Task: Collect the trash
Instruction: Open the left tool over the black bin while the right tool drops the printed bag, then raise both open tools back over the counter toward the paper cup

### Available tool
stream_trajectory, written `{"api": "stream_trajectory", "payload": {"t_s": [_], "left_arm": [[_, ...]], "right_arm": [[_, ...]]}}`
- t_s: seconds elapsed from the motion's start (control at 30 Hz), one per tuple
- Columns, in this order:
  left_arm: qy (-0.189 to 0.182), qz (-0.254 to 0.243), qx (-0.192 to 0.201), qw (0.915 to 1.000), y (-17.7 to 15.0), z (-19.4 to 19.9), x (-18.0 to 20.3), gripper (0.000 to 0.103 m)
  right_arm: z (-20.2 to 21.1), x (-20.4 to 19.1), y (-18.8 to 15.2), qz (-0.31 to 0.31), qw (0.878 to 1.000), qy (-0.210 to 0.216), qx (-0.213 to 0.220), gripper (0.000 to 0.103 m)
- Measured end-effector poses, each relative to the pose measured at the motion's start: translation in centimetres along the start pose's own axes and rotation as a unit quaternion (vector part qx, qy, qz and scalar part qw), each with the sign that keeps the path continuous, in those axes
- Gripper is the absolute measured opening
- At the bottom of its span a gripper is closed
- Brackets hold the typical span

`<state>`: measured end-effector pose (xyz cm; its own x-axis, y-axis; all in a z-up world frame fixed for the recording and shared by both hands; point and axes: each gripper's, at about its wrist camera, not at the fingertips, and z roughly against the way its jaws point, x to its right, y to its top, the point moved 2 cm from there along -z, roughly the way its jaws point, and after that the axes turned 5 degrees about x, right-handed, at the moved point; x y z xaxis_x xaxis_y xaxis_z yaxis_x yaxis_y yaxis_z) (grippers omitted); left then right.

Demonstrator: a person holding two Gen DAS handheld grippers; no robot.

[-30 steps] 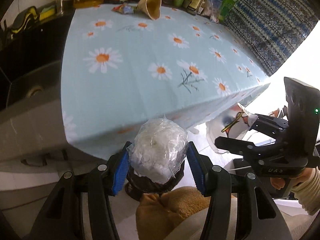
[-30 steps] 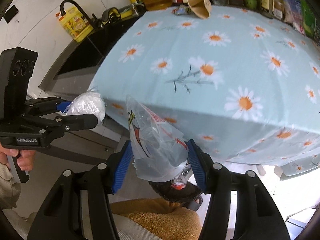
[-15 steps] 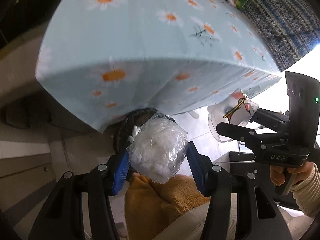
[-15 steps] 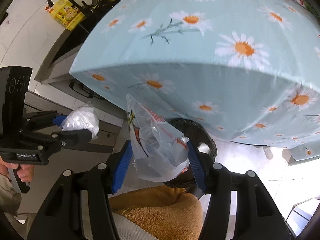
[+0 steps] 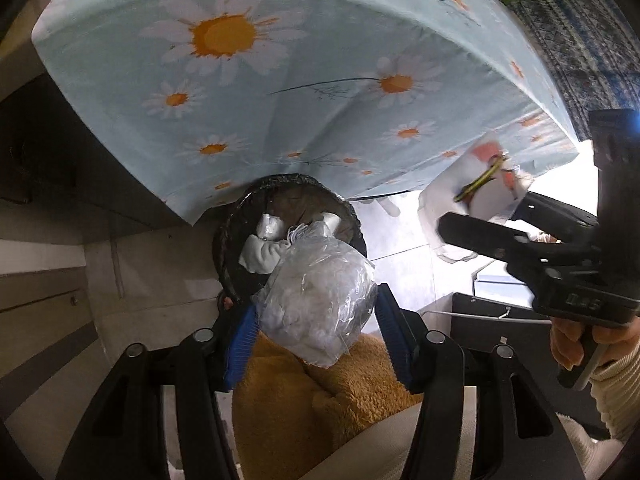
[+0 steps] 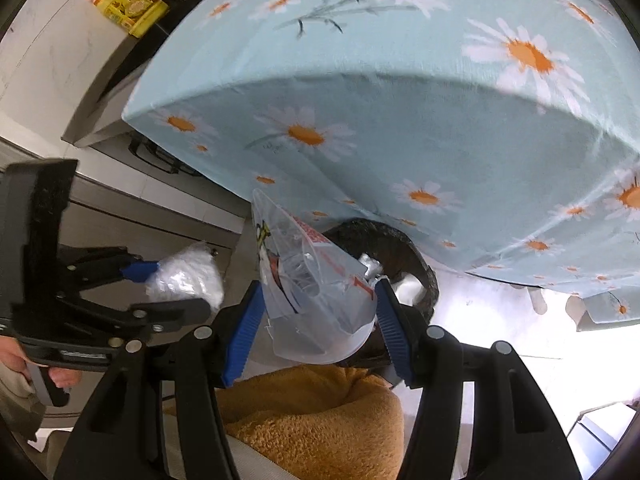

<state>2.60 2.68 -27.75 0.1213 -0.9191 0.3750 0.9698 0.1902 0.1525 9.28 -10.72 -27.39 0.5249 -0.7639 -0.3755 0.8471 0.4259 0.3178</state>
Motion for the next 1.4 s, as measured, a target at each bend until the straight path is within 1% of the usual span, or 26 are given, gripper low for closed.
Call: {"api": "stream_trajectory", "payload": {"t_s": [0.03,0.07,0.13,0.33,0.5,0.57,0.63,0.73,0.93,1.07,1.23,1.4], "left_arm": [[-0.004,0.008,0.000,1.0000,0.0,-0.1,-0.1,0.058],[-0.008,0.014,0.000,0.9999,0.1,-0.1,-0.3,0.059],[-0.007,0.015,-0.002,0.9999,0.2,-0.3,-0.6,0.059],[-0.009,0.020,-0.003,0.9997,0.6,-0.2,-1.2,0.060],[-0.019,0.012,0.005,0.9997,1.4,1.4,-1.2,0.060],[-0.030,0.008,0.016,0.9994,1.8,2.5,-1.1,0.060],[-0.030,0.001,0.024,0.9993,2.1,3.3,-1.1,0.060],[-0.041,-0.006,0.039,0.9984,2.6,4.8,-1.2,0.060],[-0.046,-0.023,0.067,0.9964,3.3,8.2,-1.3,0.060],[-0.048,-0.031,0.096,0.9938,4.3,10.8,-1.5,0.060],[-0.049,-0.029,0.131,0.9897,5.9,13.2,-1.6,0.060],[-0.039,-0.023,0.159,0.9862,7.6,14.8,-1.4,0.060]], "right_arm": [[0.2,0.0,0.2,0.001,1.000,-0.003,0.007,0.074],[0.4,0.1,0.5,-0.002,1.000,-0.006,0.012,0.074],[0.5,0.4,0.9,-0.012,1.000,-0.002,0.012,0.074],[0.8,0.8,1.5,-0.019,1.000,-0.010,0.013,0.074],[1.9,0.6,2.1,-0.026,0.999,-0.013,0.023,0.074],[2.5,0.7,2.3,-0.032,0.999,-0.013,0.031,0.074],[3.1,0.4,2.6,-0.041,0.998,-0.015,0.039,0.074],[4.4,0.0,3.0,-0.045,0.997,-0.022,0.054,0.074],[6.7,-0.8,3.8,-0.050,0.995,-0.035,0.082,0.074],[8.7,-1.3,4.7,-0.047,0.993,-0.043,0.102,0.074],[10.2,-1.7,6.7,-0.027,0.991,-0.054,0.122,0.074],[10.8,-1.5,9.4,-0.006,0.989,-0.056,0.137,0.074]]}}
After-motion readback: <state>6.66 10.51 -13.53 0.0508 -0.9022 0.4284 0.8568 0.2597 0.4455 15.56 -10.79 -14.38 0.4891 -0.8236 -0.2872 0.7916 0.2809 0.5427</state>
